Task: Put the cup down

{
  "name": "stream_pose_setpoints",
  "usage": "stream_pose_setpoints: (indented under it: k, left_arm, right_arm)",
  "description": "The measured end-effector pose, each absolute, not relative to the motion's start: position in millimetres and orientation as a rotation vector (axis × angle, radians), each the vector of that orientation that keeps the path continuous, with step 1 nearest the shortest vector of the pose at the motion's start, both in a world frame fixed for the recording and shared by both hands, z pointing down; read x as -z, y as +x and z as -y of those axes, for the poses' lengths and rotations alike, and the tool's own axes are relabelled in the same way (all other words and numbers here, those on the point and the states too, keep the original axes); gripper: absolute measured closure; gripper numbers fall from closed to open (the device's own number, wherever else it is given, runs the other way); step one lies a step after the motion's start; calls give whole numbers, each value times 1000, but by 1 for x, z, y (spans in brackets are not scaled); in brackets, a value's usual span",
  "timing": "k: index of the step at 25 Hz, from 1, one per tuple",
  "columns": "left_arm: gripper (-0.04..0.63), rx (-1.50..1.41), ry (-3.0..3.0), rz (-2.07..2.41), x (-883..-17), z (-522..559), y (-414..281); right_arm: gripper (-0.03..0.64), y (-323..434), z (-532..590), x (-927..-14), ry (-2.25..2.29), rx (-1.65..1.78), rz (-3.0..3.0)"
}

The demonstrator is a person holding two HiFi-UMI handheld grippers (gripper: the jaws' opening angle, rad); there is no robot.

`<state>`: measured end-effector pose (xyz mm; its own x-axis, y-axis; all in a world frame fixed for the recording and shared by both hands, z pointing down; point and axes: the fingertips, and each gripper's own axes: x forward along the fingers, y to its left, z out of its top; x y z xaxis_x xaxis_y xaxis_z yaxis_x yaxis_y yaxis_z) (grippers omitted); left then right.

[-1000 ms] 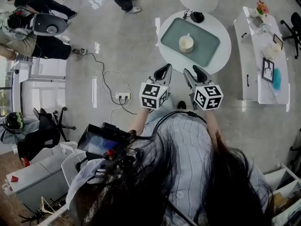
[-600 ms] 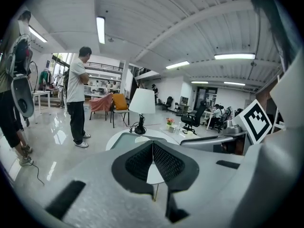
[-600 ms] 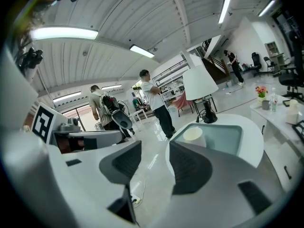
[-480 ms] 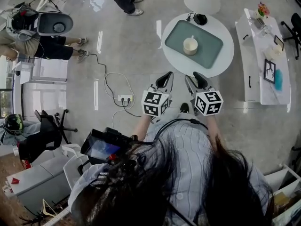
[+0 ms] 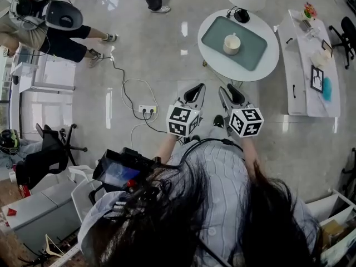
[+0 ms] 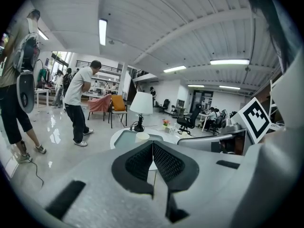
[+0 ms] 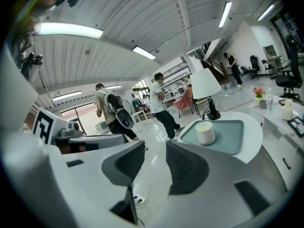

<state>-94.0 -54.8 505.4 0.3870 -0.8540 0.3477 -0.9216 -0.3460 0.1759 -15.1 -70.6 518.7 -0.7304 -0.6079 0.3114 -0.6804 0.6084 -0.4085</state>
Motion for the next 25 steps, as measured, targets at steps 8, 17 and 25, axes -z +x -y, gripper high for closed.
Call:
stream_pose_setpoints:
  k: [8, 17, 25]
  left_arm:
    - [580, -259, 2332, 1537, -502, 6, -119]
    - [580, -255, 2392, 1468, -499, -45, -124]
    - [580, -265, 2441, 1393, -503, -78, -118]
  right_arm:
    - [474, -34, 18, -513, 1123, -748, 2693]
    - [494, -41, -39, -507, 1212, -725, 2684]
    - [532, -37, -84, -508, 1289, -677, 2661]
